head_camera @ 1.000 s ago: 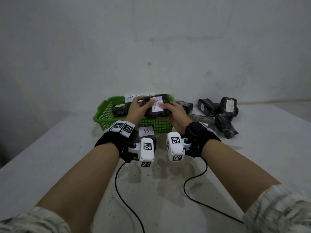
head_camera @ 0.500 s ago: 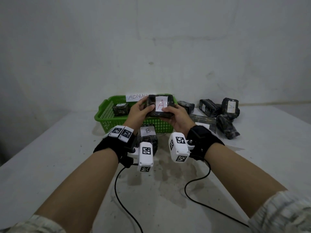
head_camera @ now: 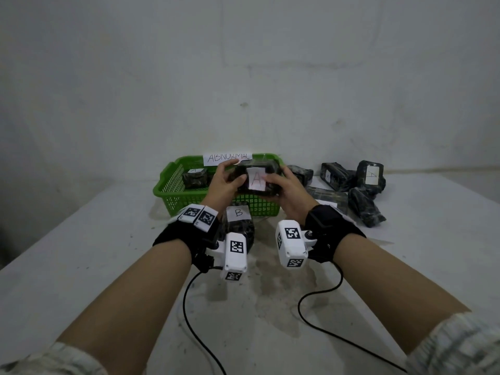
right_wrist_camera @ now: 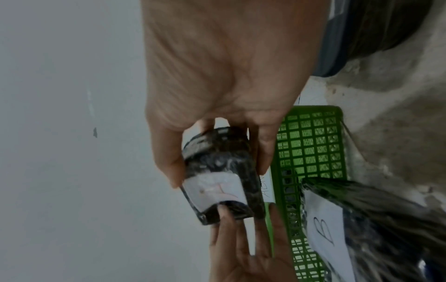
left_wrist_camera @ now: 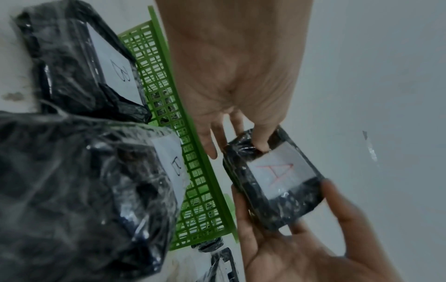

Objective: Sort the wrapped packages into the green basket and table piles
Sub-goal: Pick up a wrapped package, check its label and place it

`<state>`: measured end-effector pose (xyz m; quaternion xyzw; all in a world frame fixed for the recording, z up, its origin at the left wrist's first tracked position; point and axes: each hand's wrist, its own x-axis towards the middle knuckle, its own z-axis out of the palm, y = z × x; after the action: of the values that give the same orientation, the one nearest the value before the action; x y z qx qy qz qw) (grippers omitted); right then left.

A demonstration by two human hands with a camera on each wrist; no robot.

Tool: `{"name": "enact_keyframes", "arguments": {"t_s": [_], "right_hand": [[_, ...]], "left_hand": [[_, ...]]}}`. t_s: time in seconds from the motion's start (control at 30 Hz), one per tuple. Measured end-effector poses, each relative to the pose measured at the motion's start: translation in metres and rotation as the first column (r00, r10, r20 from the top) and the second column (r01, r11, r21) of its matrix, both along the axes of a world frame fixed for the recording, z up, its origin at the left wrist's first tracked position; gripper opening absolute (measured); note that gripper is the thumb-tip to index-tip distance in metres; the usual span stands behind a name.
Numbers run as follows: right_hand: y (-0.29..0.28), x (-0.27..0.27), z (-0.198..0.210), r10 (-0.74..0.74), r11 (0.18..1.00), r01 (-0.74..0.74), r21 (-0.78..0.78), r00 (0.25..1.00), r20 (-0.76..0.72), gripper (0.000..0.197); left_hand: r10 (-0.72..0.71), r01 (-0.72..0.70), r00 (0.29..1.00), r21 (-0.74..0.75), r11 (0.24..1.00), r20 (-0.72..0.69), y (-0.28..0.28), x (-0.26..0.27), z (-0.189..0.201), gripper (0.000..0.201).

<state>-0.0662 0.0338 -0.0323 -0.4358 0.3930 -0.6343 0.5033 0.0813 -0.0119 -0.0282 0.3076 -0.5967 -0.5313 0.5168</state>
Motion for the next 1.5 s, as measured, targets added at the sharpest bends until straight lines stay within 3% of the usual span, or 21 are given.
{"name": "enact_keyframes", "arguments": {"t_s": [0.13,0.27,0.4,0.5,0.63,0.7,0.8,0.9,1.0,1.1,1.23,1.33,1.5], "right_hand": [[0.007,-0.003,0.003,0.059,0.997,-0.057,-0.043,0.997,0.050,0.021],[0.001,-0.002,0.002,-0.026,0.998,0.024,-0.063,0.999,-0.041,0.014],[-0.004,-0.006,-0.004,-0.275,0.961,0.255,-0.108,0.926,-0.258,0.070],[0.000,-0.006,-0.002,-0.286,0.954,0.244,-0.176,0.915,-0.286,0.088],[0.000,-0.001,0.003,-0.210,0.975,0.199,-0.094,0.968,-0.134,0.059],[-0.003,0.002,0.004,-0.140,0.990,0.137,-0.029,0.979,-0.150,0.049],[-0.006,0.008,0.003,-0.111,0.994,0.108,-0.027,0.971,-0.209,0.047],[-0.009,0.012,0.002,-0.208,0.978,0.194,-0.076,0.935,-0.289,0.034],[-0.011,0.011,0.001,-0.259,0.966,0.235,-0.109,0.904,-0.340,0.028],[-0.008,0.011,0.005,-0.235,0.972,0.212,-0.106,0.913,-0.333,0.029],[-0.006,0.008,0.003,-0.109,0.994,0.096,-0.060,0.957,-0.267,0.051],[-0.004,0.008,0.000,-0.032,0.997,0.009,-0.071,0.943,-0.330,0.076],[-0.004,0.005,0.000,-0.099,0.993,0.063,-0.102,0.908,-0.408,0.087]], "left_hand": [[0.116,-0.116,0.993,0.020,0.993,0.007,-0.005,0.000,0.000,0.019],[0.033,-0.034,0.999,0.121,0.992,0.008,-0.001,-0.003,0.004,0.019],[-0.101,0.101,0.995,0.227,0.969,-0.014,0.007,-0.005,0.008,0.032],[-0.074,0.062,0.996,0.215,0.975,0.051,0.006,-0.009,0.008,0.039],[-0.060,0.072,0.997,0.275,0.959,-0.052,0.004,-0.012,0.010,0.040],[-0.056,0.071,0.997,0.285,0.956,-0.062,0.006,-0.013,0.011,0.046],[-0.093,0.092,0.996,0.252,0.963,-0.006,0.009,-0.015,0.012,0.041],[-0.121,0.106,0.990,0.184,0.977,0.073,0.009,-0.013,0.012,0.029],[-0.104,0.082,0.971,0.105,0.991,0.216,0.009,-0.010,0.011,0.036],[-0.045,0.035,0.966,0.046,0.998,0.256,0.008,-0.009,0.010,0.040],[0.063,-0.041,0.960,-0.084,0.996,0.272,0.004,-0.008,0.009,0.045],[0.143,-0.110,0.947,-0.129,0.986,0.289,0.001,-0.010,0.005,0.050],[0.138,-0.125,0.965,-0.071,0.990,0.223,-0.002,-0.011,-0.003,0.051]]}}
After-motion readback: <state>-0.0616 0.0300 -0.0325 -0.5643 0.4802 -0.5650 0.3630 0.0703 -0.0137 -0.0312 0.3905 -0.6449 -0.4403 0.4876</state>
